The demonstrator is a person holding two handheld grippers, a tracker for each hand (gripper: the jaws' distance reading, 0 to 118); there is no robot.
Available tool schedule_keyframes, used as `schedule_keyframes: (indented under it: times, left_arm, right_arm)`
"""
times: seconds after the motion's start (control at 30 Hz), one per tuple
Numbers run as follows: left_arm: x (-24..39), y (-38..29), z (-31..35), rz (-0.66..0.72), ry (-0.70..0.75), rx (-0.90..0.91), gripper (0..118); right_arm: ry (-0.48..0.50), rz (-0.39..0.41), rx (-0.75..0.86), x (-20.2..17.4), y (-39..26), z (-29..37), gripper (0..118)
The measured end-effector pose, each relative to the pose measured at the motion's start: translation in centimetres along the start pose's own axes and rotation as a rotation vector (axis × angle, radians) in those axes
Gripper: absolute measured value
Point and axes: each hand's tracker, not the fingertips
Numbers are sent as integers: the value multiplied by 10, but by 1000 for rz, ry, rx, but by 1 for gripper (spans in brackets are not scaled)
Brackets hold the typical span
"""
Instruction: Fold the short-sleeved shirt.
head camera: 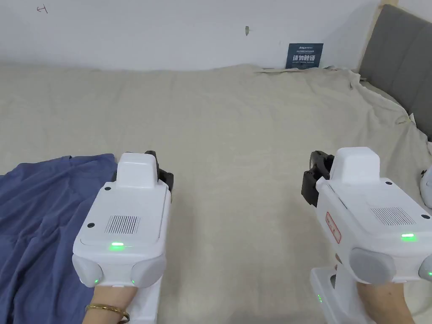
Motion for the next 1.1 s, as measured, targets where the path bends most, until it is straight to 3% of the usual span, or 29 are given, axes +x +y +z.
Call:
schedule_keyframes:
  times: [0.27, 0.3, 0.37, 0.47, 0.53, 0.6, 0.67, 0.7, 0.73, 0.8, 0.83, 0.87, 1.03, 1.1]
  left_arm:
    - [-1, -1, 0, 1, 2, -7, 0]
    - [0, -1, 0, -16, 5, -8, 0]
    - [5, -1, -2, -180, 24, 8, 0]
    - [24, -5, -3, -735, 71, 115, 0]
    - [31, -15, -4, -1129, 65, 250, 0]
    - [33, -25, -3, -1409, 17, 363, 0]
    - [32, -31, 2, -1566, -50, 429, 0]
    - [31, -33, 5, -1601, -93, 453, 0]
    - [31, -34, 7, -1613, -113, 463, 0]
    - [30, -32, 8, -1545, -120, 442, 0]
    - [29, -28, 9, -1463, -122, 429, 0]
    - [29, -22, 8, -1353, -118, 385, 0]
    - [8, 25, -8, -447, -8, 127, 0]
    - [-5, 28, -13, -182, 16, 101, 0]
  right_arm:
    - [-9, 16, -11, -1, -1, -1, 0]
    - [-14, 36, -12, -1, -1, -2, 0]
    - [-30, 184, -12, -6, 5, -6, 0]
    - [-89, 794, 65, -32, 9, -12, 0]
    - [-36, 1153, 137, -43, 6, -14, 0]
    - [20, 1431, 181, -48, 0, -15, 0]
    - [60, 1671, 235, -51, -11, -14, 0]
    - [89, 1733, 238, -53, -14, -13, 0]
    - [116, 1747, 242, -51, -17, -12, 0]
    - [127, 1686, 217, -53, -15, -10, 0]
    - [127, 1594, 194, -54, -12, -10, 0]
    - [133, 1448, 156, -51, -7, -11, 0]
    - [76, 490, 16, -26, 27, -18, 0]
    - [44, 254, 36, -14, 25, -16, 0]
